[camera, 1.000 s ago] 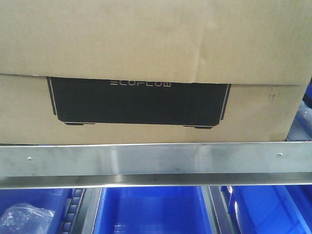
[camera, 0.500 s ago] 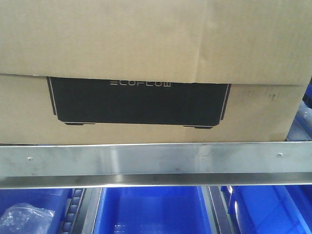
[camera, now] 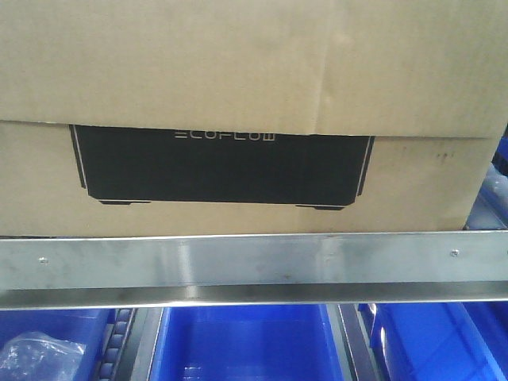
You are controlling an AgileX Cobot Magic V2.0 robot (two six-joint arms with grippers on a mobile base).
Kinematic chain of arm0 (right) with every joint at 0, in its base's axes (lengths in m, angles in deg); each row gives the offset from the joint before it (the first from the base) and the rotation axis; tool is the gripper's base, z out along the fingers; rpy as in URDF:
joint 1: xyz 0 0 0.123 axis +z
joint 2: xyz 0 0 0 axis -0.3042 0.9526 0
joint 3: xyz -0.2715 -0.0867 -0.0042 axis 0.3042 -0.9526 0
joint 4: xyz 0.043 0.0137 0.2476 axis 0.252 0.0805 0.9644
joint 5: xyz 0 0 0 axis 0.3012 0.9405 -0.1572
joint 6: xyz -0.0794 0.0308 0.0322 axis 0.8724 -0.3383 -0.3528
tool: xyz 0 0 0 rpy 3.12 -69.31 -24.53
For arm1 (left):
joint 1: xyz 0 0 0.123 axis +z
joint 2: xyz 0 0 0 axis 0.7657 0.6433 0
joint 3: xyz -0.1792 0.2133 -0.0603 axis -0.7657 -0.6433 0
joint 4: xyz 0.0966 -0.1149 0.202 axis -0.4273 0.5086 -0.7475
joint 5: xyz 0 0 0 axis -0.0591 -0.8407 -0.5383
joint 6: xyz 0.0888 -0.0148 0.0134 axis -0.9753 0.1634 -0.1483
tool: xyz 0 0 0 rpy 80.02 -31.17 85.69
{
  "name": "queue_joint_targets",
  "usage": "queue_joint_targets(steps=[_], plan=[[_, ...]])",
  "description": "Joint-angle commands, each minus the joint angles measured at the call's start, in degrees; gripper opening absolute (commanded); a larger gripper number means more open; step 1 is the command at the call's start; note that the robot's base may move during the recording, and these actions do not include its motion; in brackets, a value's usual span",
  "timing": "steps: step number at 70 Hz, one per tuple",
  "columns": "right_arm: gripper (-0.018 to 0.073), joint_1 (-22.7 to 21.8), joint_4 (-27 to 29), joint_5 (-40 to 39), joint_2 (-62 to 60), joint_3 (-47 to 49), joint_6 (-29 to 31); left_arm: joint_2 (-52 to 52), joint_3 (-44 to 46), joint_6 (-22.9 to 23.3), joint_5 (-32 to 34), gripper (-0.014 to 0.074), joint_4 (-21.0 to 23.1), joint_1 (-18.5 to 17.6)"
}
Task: Grab box from left shelf to table start
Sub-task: 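Move both grippers to the side walls of the ECOFLOW cardboard box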
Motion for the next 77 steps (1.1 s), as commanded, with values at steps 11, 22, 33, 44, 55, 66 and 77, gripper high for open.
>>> queue_joint_targets(steps=[11,22,33,44,55,66,77], plan=[[0.0058,-0.2,0.1,-4.9,0.1,1.5,0.3,14.7,18.8,0.4,-8.0,-0.0075,-1.0,-0.9],[0.0058,-0.2,0.1,-4.9,0.1,1.5,0.3,26.1,28.4,0.3,-15.8,0.0195,-1.0,-3.4],[0.0058,-0.2,0.1,-4.9,0.1,1.5,0.3,35.5,35.9,0.3,-19.7,0.0441,-0.6,-5.5],[0.0058,-0.2,0.1,-4.9,0.1,1.5,0.3,46.0,46.9,0.3,-31.8,0.0455,1.7,-6.6],[0.0058,-0.2,0.1,-4.9,0.1,1.5,0.3,57.1,58.2,0.3,-39.9,0.0454,5.3,-6.6],[0.0058,-0.2,0.1,-4.9,0.1,1.5,0.3,66.7,68.1,0.3,-43.0,0.0437,5.6,-6.6],[0.0058,-0.2,0.1,-4.9,0.1,1.5,0.3,74.3,73.7,0.3,-45.1,0.0405,5.6,-6.6]])
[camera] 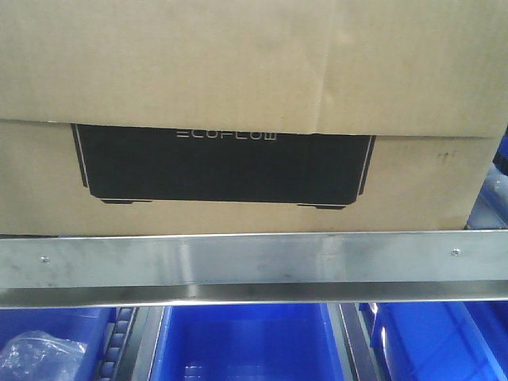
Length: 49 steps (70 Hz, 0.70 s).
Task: Grab box from left shelf to table start
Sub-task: 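Move both grippers to the side walls of the ECOFLOW cardboard box, then close both grippers on the box's side walls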
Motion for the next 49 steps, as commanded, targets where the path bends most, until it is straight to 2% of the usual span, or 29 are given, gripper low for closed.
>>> queue_joint_targets(steps=[1,10,19,24,39,49], plan=[[0.0058,-0.2,0.1,-4.9,0.1,1.5,0.3,1.8,4.0,0.3,2.4,0.04,1.0,-0.4],[0.0058,-0.2,0.1,-4.9,0.1,1.5,0.3,5.3,4.1,0.3,2.2,0.0356,1.0,-0.4],[0.0058,-0.2,0.1,-4.9,0.0,1.5,0.3,7.1,4.1,0.3,1.8,0.0253,1.0,-0.4],[0.0058,-0.2,0.1,-5.1,0.0,1.5,0.3,7.3,4.1,0.3,2.0,0.0183,0.9,-0.4],[0.0058,-0.2,0.2,-9.5,0.0,1.8,0.3,7.6,4.1,0.3,2.3,-0.0102,0.6,-0.4],[0.0058,-0.2,0.4,-9.6,0.0,5.0,0.3,7.6,4.1,0.3,2.3,-0.0099,0.0,-0.4]])
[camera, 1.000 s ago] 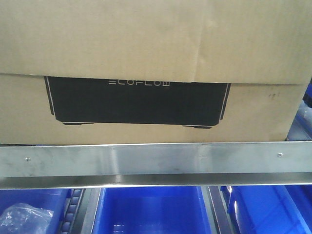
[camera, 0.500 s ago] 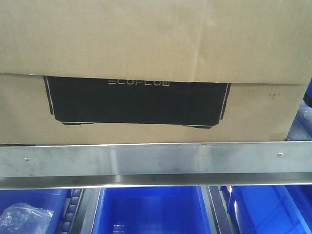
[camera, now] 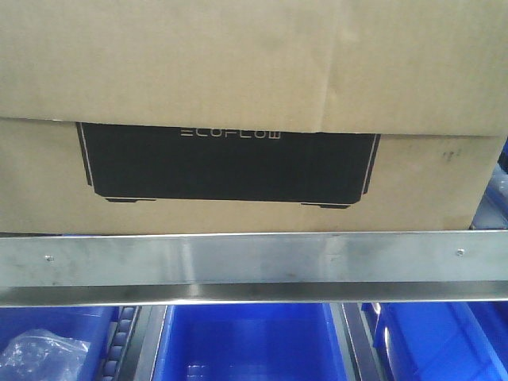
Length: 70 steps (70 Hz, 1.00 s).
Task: Grab box from left shelf to table start
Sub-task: 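Close both grippers on the box's side walls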
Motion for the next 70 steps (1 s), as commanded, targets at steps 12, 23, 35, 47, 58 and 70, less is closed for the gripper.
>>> queue_joint_targets(steps=[12,23,35,47,58,70], plan=[[0.0058,-0.2,0.3,2.8,2.3,13.3,0.3,-1.1,1.6,-0.2,2.1,-0.0099,2.3,-0.9],[0.0061,-0.2,0.3,10.9,11.2,24.3,0.3,-1.1,1.6,-0.2,1.7,-0.0099,2.2,-0.9],[0.0194,-0.2,0.3,20.0,24.3,37.6,0.3,-1.1,1.6,-0.2,1.7,-0.0099,2.2,-0.9],[0.0582,0.4,0.6,32.7,37.0,51.4,2.7,-1.1,1.6,-0.2,1.7,-0.0099,2.2,-0.9],[0.0624,4.2,5.1,41.6,46.6,63.6,10.6,-1.1,1.6,-0.2,2.0,-0.0099,2.2,-0.9],[0.0624,7.4,6.6,49.4,59.2,75.3,10.9,-1.1,1.6,-0.2,2.1,-0.0099,2.2,-0.9]])
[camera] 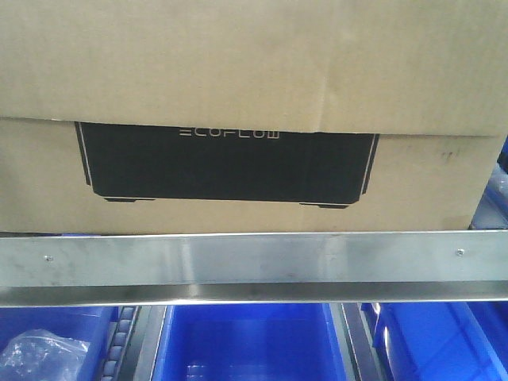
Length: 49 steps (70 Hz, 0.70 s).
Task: Grab box from left shelf to table start
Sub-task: 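Close both grippers on the box's side walls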
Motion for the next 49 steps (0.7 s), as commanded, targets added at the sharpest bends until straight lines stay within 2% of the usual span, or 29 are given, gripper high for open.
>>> queue_joint_targets(steps=[1,9,19,34,49], plan=[[0.0624,0.5,1.0,0.4,6.1,6.6,1.0,-1.2,1.6,-0.6,2.0,-0.0099,3.0,-0.9],[0.0624,0.5,0.7,4.9,14.5,12.6,0.6,-1.2,1.6,-0.6,2.2,-0.0099,3.0,-0.9],[0.0624,0.5,-0.9,6.0,22.5,16.5,-3.9,-1.2,1.6,-0.6,2.4,-0.0099,3.0,-0.9],[0.0624,0.5,-4.6,2.3,28.1,17.1,-7.6,-1.2,1.6,-0.6,2.4,-0.0099,3.0,-0.9],[0.0624,0.5,-4.7,-2.4,33.4,17.1,-7.7,-1.2,1.6,-0.6,2.4,-0.0099,3.0,-0.9]])
